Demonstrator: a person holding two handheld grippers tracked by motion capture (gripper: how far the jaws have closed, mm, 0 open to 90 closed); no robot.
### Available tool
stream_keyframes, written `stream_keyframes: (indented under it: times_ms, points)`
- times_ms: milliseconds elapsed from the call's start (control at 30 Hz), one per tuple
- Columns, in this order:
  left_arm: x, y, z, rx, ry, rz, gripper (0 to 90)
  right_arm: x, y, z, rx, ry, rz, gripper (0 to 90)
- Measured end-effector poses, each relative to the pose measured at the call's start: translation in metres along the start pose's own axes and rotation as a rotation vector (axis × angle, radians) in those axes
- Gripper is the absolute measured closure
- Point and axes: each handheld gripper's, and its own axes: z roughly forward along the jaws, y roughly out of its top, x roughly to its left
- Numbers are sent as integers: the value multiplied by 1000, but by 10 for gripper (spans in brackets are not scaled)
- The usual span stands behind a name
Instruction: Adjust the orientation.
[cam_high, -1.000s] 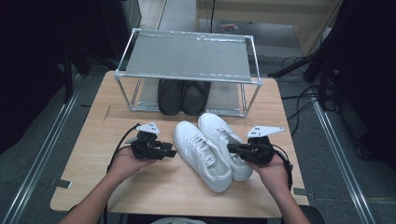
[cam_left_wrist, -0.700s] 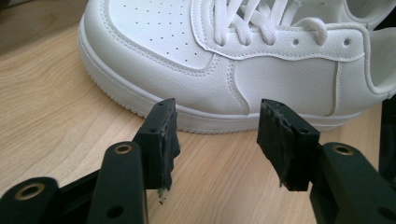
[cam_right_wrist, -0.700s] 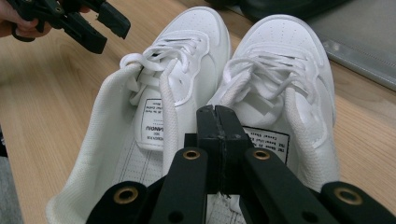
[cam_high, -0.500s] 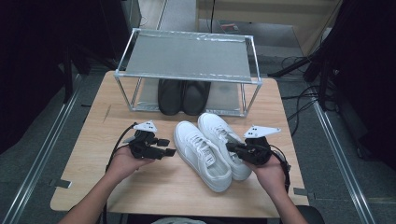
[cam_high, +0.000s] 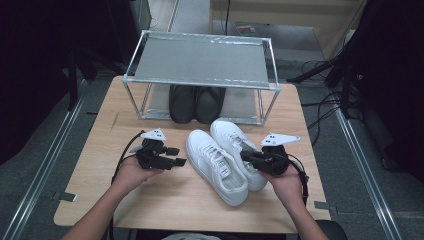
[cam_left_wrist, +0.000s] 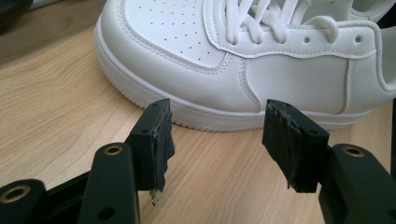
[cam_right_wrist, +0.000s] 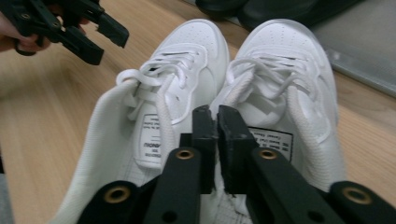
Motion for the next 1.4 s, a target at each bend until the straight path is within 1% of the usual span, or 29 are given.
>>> stream_keyframes:
  times_ms: [100, 200, 333, 400, 467, 533, 600, 667, 767, 867, 967, 1167, 1400]
  points:
    - [1, -1, -2, -6, 4, -3, 425, 3, 0, -1, -4, 2, 6, 803]
    - [3, -1, -3, -9, 6, -9, 423, 6, 1, -1, -16, 19, 23, 728]
    - [3, -1, -3, -2, 11, -2, 419, 10, 1, -1, -32, 5, 27, 647]
    - [2, -2, -3, 0, 11, 1, 418, 9, 1, -2, -32, -28, 25, 622]
    - [2, -2, -3, 1, 8, 0, 417, 7, 0, -3, -31, -43, 29, 592]
    - [3, -2, -2, 5, 10, 1, 417, 6, 0, -1, -24, -33, 56, 531]
    - [3, -2, -2, 7, 11, 1, 416, 7, 0, 4, -21, -34, 59, 459]
    - [3, -2, -2, 5, 13, 1, 416, 9, 0, 9, -16, -39, 62, 417]
    - [4, -2, -3, 6, 14, 2, 415, 12, 0, 17, -4, -36, 76, 388]
    - [4, -3, -2, 8, 11, 0, 414, 17, -1, 22, -1, -33, 74, 374]
    - [4, -3, -2, 11, 12, 3, 413, 21, -1, 29, 8, -44, 61, 350]
    - [4, -3, -1, 18, 21, 6, 413, 22, -2, 34, 26, -76, 38, 368]
    - [4, -3, -1, 19, 19, 7, 413, 26, -4, 39, 54, -117, -1, 402]
